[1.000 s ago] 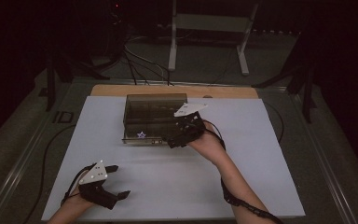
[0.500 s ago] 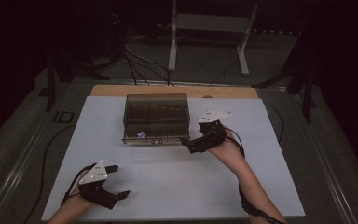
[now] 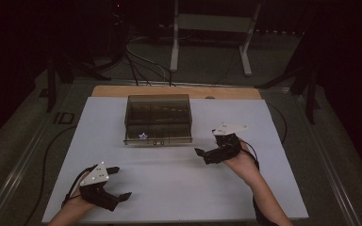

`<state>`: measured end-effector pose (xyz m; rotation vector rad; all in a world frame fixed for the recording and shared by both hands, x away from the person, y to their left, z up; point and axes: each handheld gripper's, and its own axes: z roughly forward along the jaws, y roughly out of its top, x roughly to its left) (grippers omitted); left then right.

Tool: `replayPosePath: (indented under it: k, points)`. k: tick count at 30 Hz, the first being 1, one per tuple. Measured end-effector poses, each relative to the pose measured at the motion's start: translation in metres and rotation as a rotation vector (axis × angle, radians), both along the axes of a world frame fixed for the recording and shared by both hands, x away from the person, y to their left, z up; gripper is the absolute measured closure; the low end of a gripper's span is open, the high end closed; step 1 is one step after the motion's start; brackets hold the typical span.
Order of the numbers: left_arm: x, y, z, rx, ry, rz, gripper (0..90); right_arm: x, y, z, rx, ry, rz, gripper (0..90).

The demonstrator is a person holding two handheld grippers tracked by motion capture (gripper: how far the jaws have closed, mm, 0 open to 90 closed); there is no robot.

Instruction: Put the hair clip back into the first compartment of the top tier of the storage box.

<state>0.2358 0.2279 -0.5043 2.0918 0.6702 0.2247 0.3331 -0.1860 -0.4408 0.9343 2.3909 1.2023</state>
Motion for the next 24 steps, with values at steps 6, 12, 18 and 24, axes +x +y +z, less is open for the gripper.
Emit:
replayPosePath:
  k: [6,12,18,24]
  points:
    - [0.000,0.000,0.000,0.001,-0.001,-0.001,0.3,-0.007,-0.013,-0.015,0.016,0.014,-0.002,2.8]
    - [0.000,-0.001,0.000,0.000,0.000,-0.006,0.3,-0.014,-0.021,-0.026,-0.016,0.019,0.000,5.0]
    - [-0.001,0.000,0.000,0.000,0.000,-0.004,0.3,-0.024,-0.028,-0.036,-0.002,0.040,-0.001,4.4]
    - [-0.001,-0.001,0.000,0.003,-0.001,-0.006,0.3,-0.035,-0.036,-0.045,-0.028,0.055,0.013,4.2]
